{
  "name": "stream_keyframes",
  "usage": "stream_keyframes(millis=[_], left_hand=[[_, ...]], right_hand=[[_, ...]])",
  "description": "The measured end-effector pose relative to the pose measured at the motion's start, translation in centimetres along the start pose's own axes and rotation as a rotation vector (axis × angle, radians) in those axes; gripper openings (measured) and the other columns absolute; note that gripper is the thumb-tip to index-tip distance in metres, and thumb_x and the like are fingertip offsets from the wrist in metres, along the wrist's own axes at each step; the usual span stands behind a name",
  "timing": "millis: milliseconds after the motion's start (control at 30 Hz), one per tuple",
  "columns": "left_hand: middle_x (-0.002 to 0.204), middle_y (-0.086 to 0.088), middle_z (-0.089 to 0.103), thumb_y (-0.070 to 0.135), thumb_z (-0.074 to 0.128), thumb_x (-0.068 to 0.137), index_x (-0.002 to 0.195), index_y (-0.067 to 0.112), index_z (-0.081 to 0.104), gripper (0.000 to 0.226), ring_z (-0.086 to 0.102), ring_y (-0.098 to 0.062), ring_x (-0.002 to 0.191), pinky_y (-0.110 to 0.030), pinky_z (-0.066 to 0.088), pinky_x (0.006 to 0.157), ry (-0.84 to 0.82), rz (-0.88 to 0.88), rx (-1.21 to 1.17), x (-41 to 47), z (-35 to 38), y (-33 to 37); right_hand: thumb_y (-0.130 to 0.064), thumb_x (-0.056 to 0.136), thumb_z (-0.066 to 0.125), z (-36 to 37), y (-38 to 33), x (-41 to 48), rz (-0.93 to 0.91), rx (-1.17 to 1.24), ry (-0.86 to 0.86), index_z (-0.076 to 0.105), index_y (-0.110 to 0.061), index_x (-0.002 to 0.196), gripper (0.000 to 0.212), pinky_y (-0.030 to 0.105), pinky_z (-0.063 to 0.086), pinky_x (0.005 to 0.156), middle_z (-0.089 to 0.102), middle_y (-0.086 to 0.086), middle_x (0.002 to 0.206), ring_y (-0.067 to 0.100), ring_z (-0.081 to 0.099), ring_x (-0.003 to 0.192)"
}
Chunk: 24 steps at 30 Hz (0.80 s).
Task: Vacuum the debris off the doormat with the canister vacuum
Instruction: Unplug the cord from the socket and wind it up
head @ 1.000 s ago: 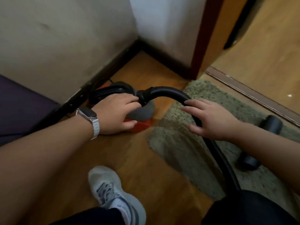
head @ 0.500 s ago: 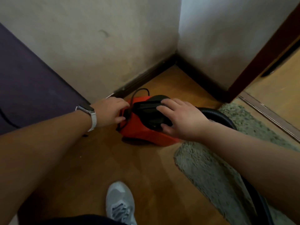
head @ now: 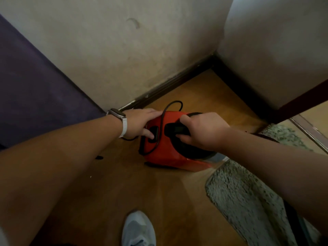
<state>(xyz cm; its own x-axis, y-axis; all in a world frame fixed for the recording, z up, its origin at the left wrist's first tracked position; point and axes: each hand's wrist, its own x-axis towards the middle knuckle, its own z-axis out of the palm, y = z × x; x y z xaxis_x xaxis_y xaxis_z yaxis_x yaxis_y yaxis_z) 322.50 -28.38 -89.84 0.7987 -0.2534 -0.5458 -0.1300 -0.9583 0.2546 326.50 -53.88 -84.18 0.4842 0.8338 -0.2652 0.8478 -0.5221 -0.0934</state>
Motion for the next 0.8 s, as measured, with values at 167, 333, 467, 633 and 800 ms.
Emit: stream_keyframes(millis=[167, 333, 467, 633, 800], left_hand=[[0.155, 0.005, 0.030, 0.057, 0.077, 0.076, 0.155, 0.032, 0.017, 0.102, 0.043, -0.023, 0.136, -0.041, 0.045, 0.100, -0.017, 0.021, 0.025, 1.7, 0.0, -0.3], [0.154, 0.000, 0.030, 0.060, 0.070, 0.081, 0.156, 0.030, 0.011, 0.100, 0.045, -0.027, 0.133, -0.044, 0.047, 0.099, -0.032, 0.053, 0.080, 1.5, 0.0, -0.4], [0.161, -0.002, 0.025, 0.058, 0.064, 0.088, 0.158, 0.030, 0.004, 0.097, 0.039, -0.029, 0.140, -0.047, 0.043, 0.106, -0.009, 0.019, 0.095, -0.1, -0.4, 0.7], [0.160, 0.005, 0.029, 0.050, 0.056, 0.096, 0.157, 0.033, 0.021, 0.073, 0.037, -0.023, 0.141, -0.039, 0.042, 0.107, 0.141, -0.058, -0.097, -3.5, -0.3, 2.0], [0.155, 0.006, 0.038, 0.044, 0.060, 0.096, 0.153, 0.029, 0.037, 0.063, 0.040, -0.018, 0.139, -0.036, 0.040, 0.110, 0.254, -0.139, -0.201, -8.8, -1.7, 2.8]], right_hand=[[-0.057, 0.094, 0.040, 1.0, 0.3, 0.1, -0.008, -0.006, 0.072, 0.049, -0.022, 0.107, 0.039, 0.030, 0.025, 0.048, 0.055, -0.005, 0.080, 0.021, 0.052, 0.066], [-0.051, 0.083, 0.052, 0.5, 0.5, 0.4, -0.017, 0.089, 0.090, 0.054, -0.020, 0.081, 0.031, 0.018, 0.006, 0.039, 0.033, -0.011, 0.056, 0.013, 0.027, 0.041], [-0.050, 0.090, 0.056, 0.5, 0.4, 0.3, 0.001, 0.069, 0.048, 0.051, -0.021, 0.092, 0.030, 0.024, 0.017, 0.040, 0.039, -0.009, 0.064, 0.016, 0.039, 0.050], [-0.054, 0.096, 0.046, -0.1, 0.1, 0.2, 0.050, 0.071, -0.002, 0.050, -0.022, 0.103, 0.033, 0.029, 0.030, 0.046, 0.049, -0.007, 0.074, 0.018, 0.048, 0.060], [-0.055, 0.098, 0.041, -0.8, -0.5, 0.2, 0.071, -0.010, -0.066, 0.040, -0.025, 0.099, 0.030, 0.029, 0.037, 0.050, 0.043, -0.008, 0.069, 0.019, 0.049, 0.061]])
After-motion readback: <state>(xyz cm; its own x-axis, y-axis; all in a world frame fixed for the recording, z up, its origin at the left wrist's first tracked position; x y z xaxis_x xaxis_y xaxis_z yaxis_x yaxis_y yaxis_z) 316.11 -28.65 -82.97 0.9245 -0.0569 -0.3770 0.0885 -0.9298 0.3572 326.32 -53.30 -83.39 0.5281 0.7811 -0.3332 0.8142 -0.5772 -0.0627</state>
